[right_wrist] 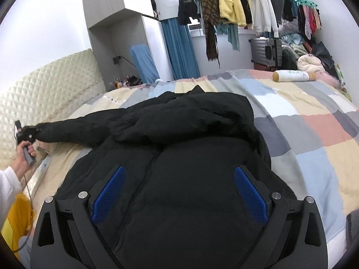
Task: Fold large clothes
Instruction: 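Grasp the cuff of the other jacket sleeve with the left gripper, then lift the sleeve and fold it across the jacket front with the left gripper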
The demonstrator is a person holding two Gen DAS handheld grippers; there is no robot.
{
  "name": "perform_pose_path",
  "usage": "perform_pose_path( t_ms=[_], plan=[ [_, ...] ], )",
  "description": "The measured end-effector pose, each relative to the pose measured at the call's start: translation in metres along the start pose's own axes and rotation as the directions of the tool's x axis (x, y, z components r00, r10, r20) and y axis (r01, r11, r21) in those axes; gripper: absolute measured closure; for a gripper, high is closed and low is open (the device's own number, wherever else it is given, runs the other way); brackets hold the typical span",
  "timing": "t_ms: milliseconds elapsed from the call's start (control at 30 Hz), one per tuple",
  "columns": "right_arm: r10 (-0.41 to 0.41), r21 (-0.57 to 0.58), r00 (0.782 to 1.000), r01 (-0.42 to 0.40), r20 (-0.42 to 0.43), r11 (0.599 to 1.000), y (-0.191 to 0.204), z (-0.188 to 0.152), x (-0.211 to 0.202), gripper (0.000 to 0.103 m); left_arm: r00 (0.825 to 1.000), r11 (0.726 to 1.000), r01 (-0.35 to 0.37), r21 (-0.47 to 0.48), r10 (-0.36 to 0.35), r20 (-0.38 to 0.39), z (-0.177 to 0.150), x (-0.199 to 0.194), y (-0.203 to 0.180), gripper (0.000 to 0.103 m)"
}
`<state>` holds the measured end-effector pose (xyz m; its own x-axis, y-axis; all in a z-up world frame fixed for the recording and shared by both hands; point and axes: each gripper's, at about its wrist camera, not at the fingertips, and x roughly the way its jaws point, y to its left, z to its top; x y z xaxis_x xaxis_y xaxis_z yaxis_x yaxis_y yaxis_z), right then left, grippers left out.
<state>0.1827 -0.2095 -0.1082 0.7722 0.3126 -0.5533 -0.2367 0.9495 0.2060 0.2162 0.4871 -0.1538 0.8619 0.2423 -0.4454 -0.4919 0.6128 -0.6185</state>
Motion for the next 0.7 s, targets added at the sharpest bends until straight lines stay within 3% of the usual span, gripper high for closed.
perform_pose_path(
  t_ms=[200, 367, 500, 567, 700],
  plan=[
    [0.006, -0.038, 0.999, -0.004, 0.039, 0.999, -0.004, -0.003, -0.018, 0.005, 0.997, 0.992, -0.038, 0.117, 0.031, 0.066, 0.010, -0.046, -0.050, 0.100],
    [-0.043, -0.073, 0.994, 0.051, 0.104, 0.996, -0.010, -0.002, -0.034, 0.005, 0.991, 0.952, -0.087, 0.295, 0.054, 0.119, 0.002, -0.067, -0.112, 0.100],
    [-0.023, -0.033, 0.997, 0.025, 0.073, 0.999, -0.026, -0.003, -0.026, 0.004, 0.990, 0.936, -0.087, 0.342, 0.042, 0.137, -0.005, -0.076, -0.158, 0.100],
    [-0.046, -0.025, 0.998, 0.047, 0.043, 0.999, -0.033, -0.005, -0.019, 0.004, 0.989, 0.914, -0.098, 0.394, 0.048, 0.137, -0.011, -0.078, -0.181, 0.100],
    [-0.059, -0.027, 0.996, 0.061, 0.067, 0.998, -0.040, -0.004, -0.022, 0.004, 0.991, 0.824, -0.108, 0.556, 0.042, 0.130, -0.030, -0.080, -0.241, 0.100]
  ],
)
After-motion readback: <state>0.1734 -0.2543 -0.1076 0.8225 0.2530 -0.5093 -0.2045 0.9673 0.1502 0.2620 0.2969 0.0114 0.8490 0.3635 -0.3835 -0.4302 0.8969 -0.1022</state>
